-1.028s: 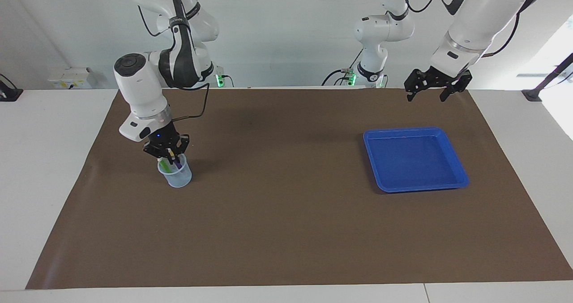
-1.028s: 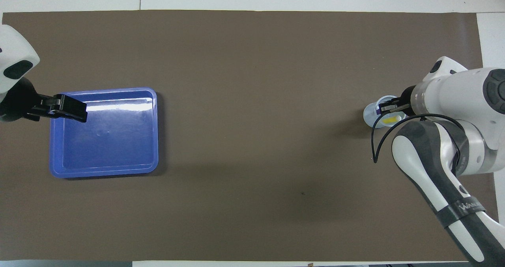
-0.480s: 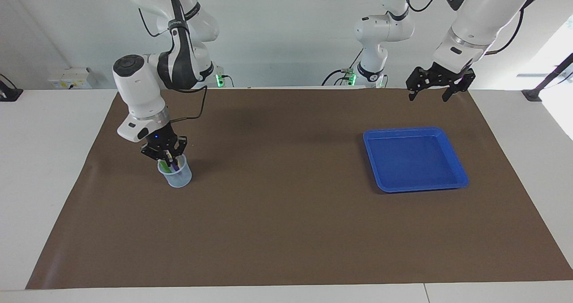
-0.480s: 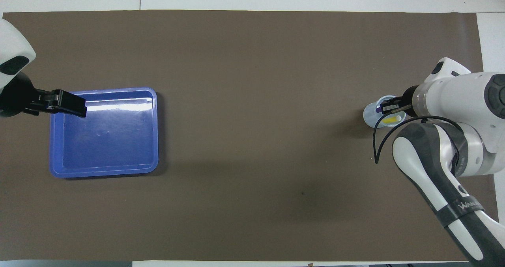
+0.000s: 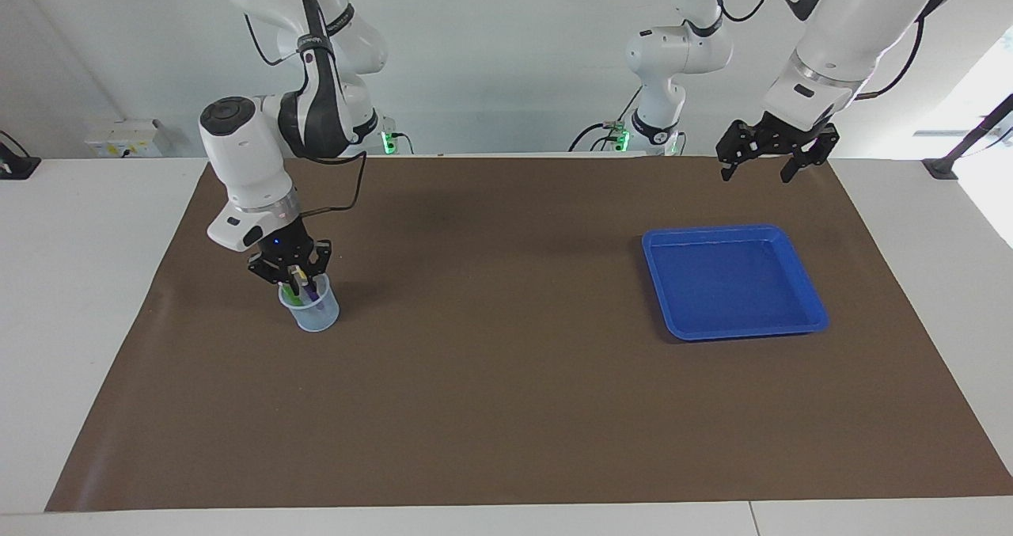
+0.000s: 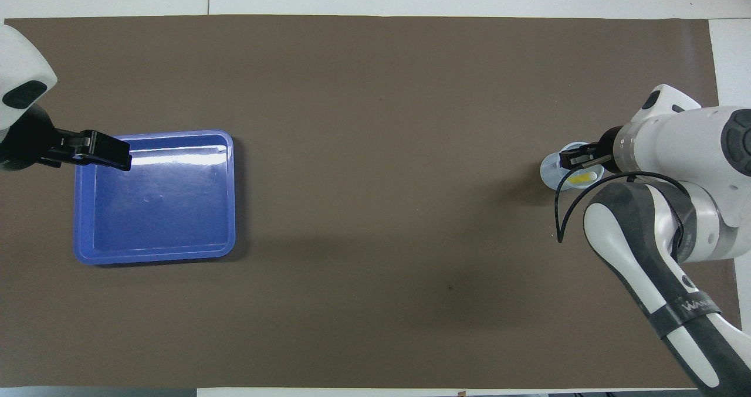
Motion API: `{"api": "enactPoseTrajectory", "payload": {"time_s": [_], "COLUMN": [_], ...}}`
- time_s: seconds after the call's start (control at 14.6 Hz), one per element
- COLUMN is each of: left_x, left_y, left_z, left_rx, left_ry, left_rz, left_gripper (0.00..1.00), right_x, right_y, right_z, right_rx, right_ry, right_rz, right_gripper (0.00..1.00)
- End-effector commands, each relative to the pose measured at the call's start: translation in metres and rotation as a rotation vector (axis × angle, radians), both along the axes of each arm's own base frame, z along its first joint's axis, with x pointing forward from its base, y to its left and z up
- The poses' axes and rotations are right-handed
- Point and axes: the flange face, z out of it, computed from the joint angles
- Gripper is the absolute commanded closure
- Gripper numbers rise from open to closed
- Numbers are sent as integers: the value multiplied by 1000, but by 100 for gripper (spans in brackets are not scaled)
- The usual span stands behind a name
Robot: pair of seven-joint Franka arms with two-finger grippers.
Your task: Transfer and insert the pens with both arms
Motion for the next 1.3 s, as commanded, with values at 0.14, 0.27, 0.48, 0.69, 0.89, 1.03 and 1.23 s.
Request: {"api": "enactPoseTrajectory", "payload": {"time_s": [0.14, 0.27, 0.48, 0.69, 0.89, 1.03, 1.23], "left_x": [-2, -2, -2, -2, -2, -2, -2], "left_y": [13, 13, 14, 14, 14, 14, 14], "left_z": [-2, -3, -3, -3, -3, -3, -3], "left_rx": [6, 6, 6, 6, 6, 6, 6], "left_ry": [-1, 1, 2, 2, 2, 2, 2], "left_rz": [18, 20, 22, 22, 22, 22, 22], "left_gripper": [0, 0, 0, 0, 0, 0, 0], "right_x": [7, 9, 13, 12, 7, 0, -4], "right_y": [-1, 0, 6, 7, 6, 6, 4], "right_z": [25, 44, 82, 126, 156, 172, 194], "right_rx": [-20, -18, -4, -3, -7, -13, -9], "right_ry": [4, 9, 58, 94, 118, 120, 103], "right_rz": [19, 3, -100, -156, -180, -182, -190], "right_gripper": [8, 6, 6, 5, 0, 0, 0]}}
